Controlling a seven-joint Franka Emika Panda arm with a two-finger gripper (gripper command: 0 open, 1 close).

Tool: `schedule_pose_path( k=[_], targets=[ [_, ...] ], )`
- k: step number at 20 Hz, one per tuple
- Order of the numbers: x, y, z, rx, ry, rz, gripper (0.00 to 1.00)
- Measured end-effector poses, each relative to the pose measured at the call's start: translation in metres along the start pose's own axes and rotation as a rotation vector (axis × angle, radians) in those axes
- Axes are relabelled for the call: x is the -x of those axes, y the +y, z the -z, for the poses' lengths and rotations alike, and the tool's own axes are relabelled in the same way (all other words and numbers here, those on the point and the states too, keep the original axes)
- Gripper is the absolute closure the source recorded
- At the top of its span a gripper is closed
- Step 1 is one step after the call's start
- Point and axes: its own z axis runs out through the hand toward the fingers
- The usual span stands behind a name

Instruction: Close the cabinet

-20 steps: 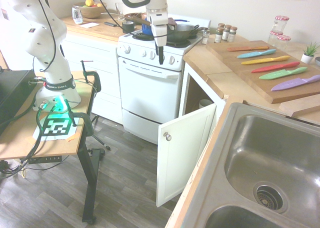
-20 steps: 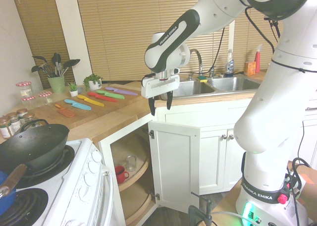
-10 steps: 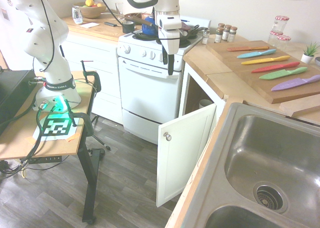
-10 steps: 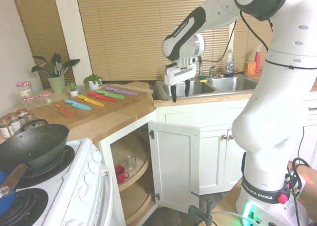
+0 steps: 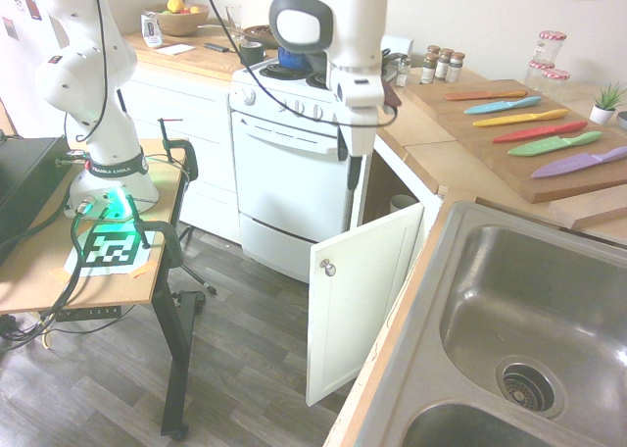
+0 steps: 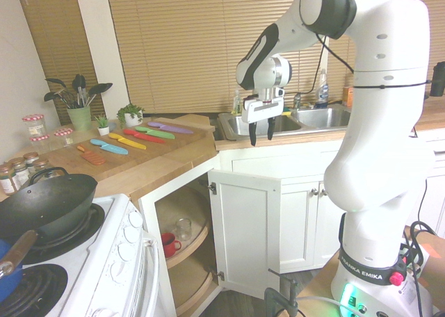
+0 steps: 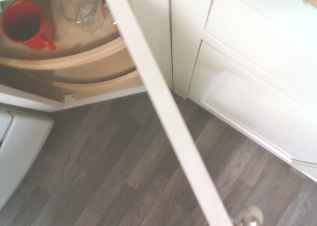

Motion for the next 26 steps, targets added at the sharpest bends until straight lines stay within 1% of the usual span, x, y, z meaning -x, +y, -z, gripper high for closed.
schedule_pose_path(
  k=[4, 8, 12, 17, 22, 26],
  targets=[
    [-0.02, 0.005, -0.018, 0.005, -0.015, -0.016, 0.0],
    [-0.041, 0.018, -0.032, -0.014, -0.026, -0.03, 0.0],
    [-0.055, 0.028, -0.058, -0.011, -0.05, -0.046, 0.0],
    [-0.063, 0.027, -0.094, 0.002, -0.071, -0.054, 0.0],
    [-0.08, 0.018, -0.111, -0.009, -0.069, -0.063, 0.0],
    [-0.098, 0.023, -0.125, -0.018, -0.069, -0.084, 0.0]
  ],
)
